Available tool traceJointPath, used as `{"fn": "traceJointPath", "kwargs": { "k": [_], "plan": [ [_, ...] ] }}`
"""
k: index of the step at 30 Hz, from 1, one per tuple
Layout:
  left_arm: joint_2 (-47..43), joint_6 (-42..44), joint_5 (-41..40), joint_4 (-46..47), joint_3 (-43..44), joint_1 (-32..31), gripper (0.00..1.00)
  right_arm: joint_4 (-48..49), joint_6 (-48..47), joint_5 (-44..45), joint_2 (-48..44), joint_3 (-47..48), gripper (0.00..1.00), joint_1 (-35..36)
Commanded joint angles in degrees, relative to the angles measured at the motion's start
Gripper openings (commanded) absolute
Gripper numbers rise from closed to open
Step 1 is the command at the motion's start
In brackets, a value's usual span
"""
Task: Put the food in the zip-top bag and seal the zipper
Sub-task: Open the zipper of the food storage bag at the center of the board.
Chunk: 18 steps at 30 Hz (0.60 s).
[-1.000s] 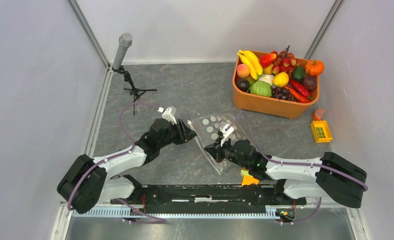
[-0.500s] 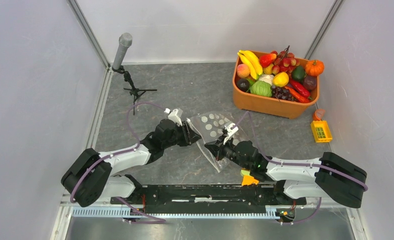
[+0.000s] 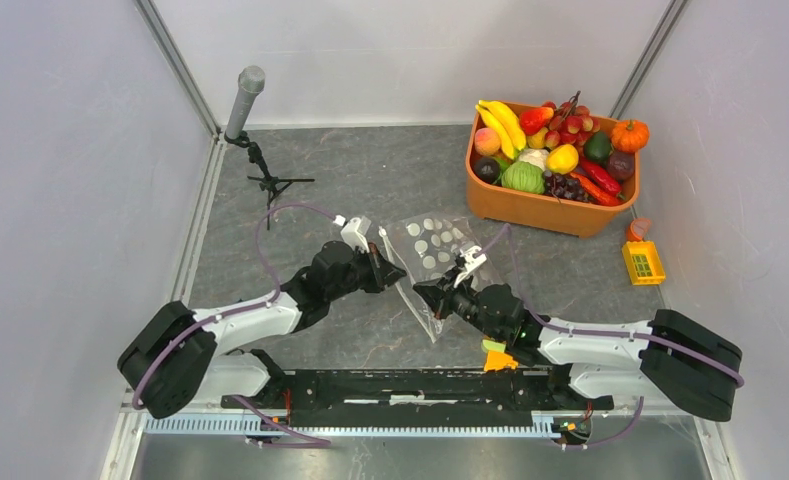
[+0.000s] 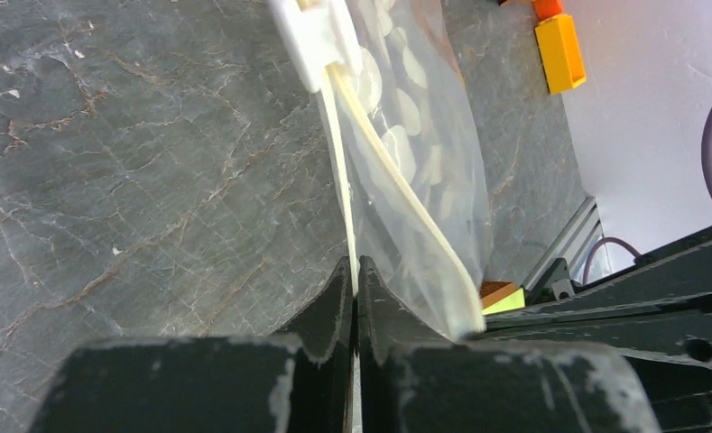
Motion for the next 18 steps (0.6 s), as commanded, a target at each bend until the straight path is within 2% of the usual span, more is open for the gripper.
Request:
{"fn": "traceJointPath", "kwargs": {
  "k": [1, 7, 10, 14, 18],
  "plan": [
    [-3.6, 3.0, -1.3, -2.3, 3.5, -0.3, 0.02, -7.2, -3.0, 1.4, -0.9, 5.2, 0.03, 1.3],
    [-7.9, 5.2, -5.6, -12.3, 8.4, -2.2, 0.02, -19.7, -7.0, 11.0, -0.7, 12.8, 0.28, 5.6],
    [-8.8, 5.6, -6.3, -17.0, 10.8, -3.1, 0.02, -26.6, -8.6, 18.4, 1.4, 17.8, 0.30, 9.0],
    [-10.1, 6.0, -10.2, -21.4, 12.6, -4.3, 0.02, -33.0, -9.6, 34.8, 4.8, 23.6, 0.32, 14.9],
    [-12.5, 6.7, -12.3, -24.2, 13.3, -4.9, 0.02, -36.3, -9.3, 43.1, 7.2, 26.9, 0.30, 18.4]
  ]
}}
